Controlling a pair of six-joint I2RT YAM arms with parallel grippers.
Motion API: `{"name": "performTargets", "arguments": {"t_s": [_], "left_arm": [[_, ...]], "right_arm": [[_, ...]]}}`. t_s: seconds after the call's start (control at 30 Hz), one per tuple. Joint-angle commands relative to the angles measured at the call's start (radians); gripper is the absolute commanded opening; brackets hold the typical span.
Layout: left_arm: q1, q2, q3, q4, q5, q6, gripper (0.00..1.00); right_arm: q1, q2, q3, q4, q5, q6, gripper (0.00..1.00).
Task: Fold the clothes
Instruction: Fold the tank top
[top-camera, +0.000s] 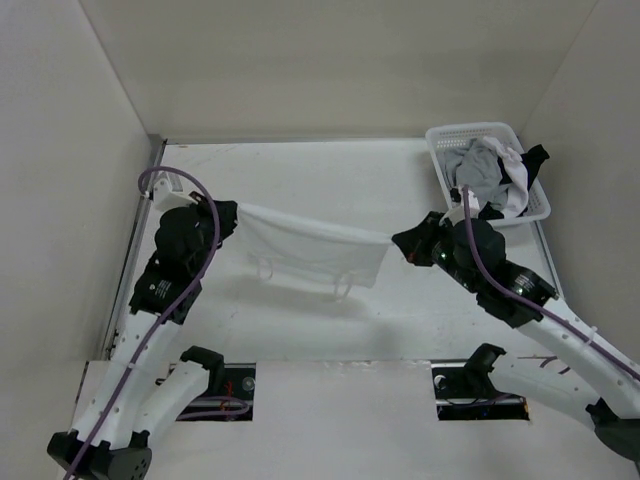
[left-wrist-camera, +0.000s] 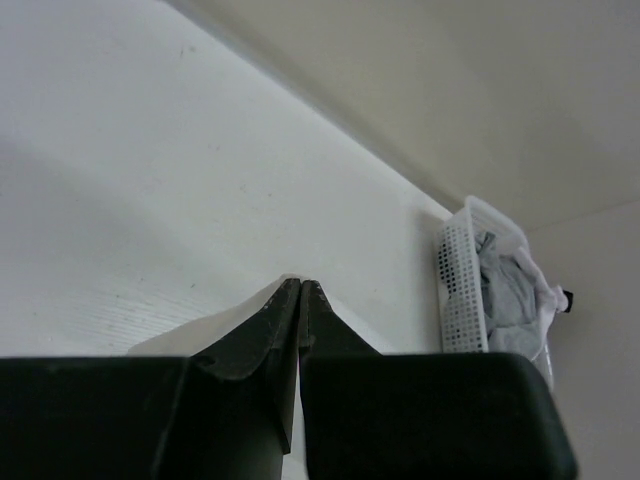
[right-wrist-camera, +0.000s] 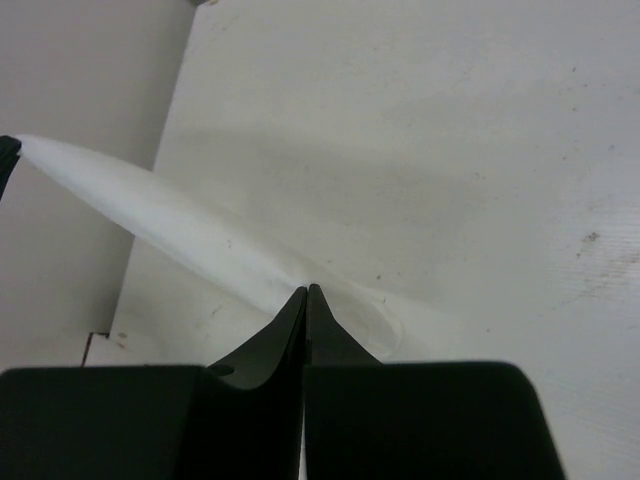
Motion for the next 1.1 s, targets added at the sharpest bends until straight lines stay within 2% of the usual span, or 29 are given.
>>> {"name": "performTargets", "arguments": {"t_s": [0.0,0.13,0.33,0.43,0.53,0.63,0.73,0.83,0.97,1.07], "left_arm": [[0.011,-0.011,0.023,0.057,0.032,0.014,0.00],[-0.003,-0.113,0.017,-0.034,0.005,0.021,0.00],[-0.001,-0.274,0.017,-0.260,0.002,0.011,0.00],[-0.004,-0.324,0.026,-0.343,-0.002,0.003,0.00],[0.010,-0.341,0.013,-0.378,0.000,0.004,0.00],[0.014,-0.294,-0.078,-0.331,0.009,-0.003,0.00],[0.007,-0.184,-0.200,-0.182,0.034,-0.026,0.00],[0.011,-0.009,-0.286,0.012,0.058,-0.051,0.00],[0.026,0.282,-0.291,0.224,0.063,-0.060,0.00],[0.031,0.480,-0.248,0.367,0.078,-0.080,0.00]], "right_arm": [[-0.025,0.003,0.062,0.091,-0.045,-0.051,0.01],[0.076,-0.083,0.019,0.039,0.006,-0.022,0.01],[0.350,-0.238,-0.038,-0.120,0.165,0.102,0.01],[0.468,-0.258,-0.032,-0.165,0.230,0.150,0.02],[0.509,-0.229,-0.056,-0.161,0.227,0.156,0.03],[0.379,-0.153,-0.117,-0.104,0.149,0.112,0.04],[0.134,-0.041,-0.223,0.084,-0.099,0.049,0.03],[-0.086,0.134,-0.303,0.276,-0.309,0.020,0.02],[-0.231,0.387,-0.280,0.422,-0.365,-0.005,0.02],[-0.306,0.568,-0.196,0.453,-0.360,-0.014,0.02]]}}
